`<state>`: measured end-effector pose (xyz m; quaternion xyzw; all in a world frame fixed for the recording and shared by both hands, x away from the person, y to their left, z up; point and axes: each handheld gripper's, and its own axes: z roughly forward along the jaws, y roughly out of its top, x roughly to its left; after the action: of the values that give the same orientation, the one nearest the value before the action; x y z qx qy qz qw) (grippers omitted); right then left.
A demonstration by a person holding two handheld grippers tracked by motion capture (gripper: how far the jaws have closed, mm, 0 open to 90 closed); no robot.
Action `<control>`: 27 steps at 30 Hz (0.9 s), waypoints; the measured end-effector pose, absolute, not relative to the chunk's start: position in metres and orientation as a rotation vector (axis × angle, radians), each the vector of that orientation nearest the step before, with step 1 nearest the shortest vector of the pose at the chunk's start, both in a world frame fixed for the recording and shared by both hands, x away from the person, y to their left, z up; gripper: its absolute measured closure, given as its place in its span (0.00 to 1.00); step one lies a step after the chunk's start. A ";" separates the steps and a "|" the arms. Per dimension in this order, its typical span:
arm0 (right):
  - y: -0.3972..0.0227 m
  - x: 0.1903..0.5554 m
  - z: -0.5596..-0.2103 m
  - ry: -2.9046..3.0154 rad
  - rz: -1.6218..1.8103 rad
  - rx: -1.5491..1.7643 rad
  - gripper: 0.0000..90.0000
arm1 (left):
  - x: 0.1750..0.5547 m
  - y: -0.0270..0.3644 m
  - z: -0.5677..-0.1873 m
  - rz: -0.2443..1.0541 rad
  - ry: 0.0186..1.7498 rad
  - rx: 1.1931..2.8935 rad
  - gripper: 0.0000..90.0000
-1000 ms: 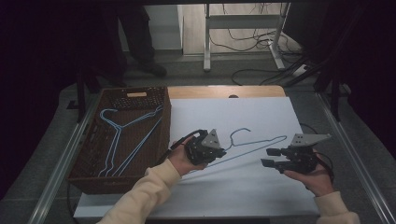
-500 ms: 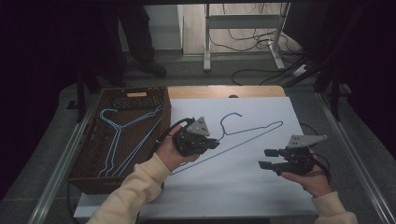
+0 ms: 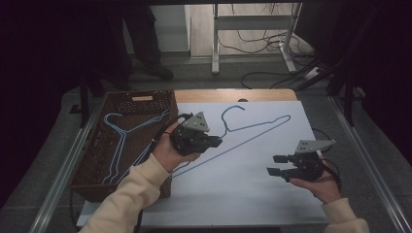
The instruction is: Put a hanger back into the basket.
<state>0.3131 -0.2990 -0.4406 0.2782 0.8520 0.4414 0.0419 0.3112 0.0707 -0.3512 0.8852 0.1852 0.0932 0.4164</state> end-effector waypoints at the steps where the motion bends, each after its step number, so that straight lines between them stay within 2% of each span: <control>1: -0.299 0.313 -0.441 2.608 1.351 0.852 0.46 | 0.311 0.073 -0.349 0.237 0.463 2.221 0.97; 16: -0.295 0.317 -0.445 2.625 1.324 0.860 0.46 | 0.310 0.117 -0.315 0.257 0.524 2.116 0.97; 27: -0.295 0.318 -0.445 2.628 1.316 0.859 0.46 | 0.310 0.137 -0.308 0.288 0.563 2.105 0.97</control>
<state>0.3176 -0.2951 -0.4451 0.2804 0.8575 0.4295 0.0399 0.3101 0.1372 -0.3081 0.8531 0.2283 0.1169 0.4543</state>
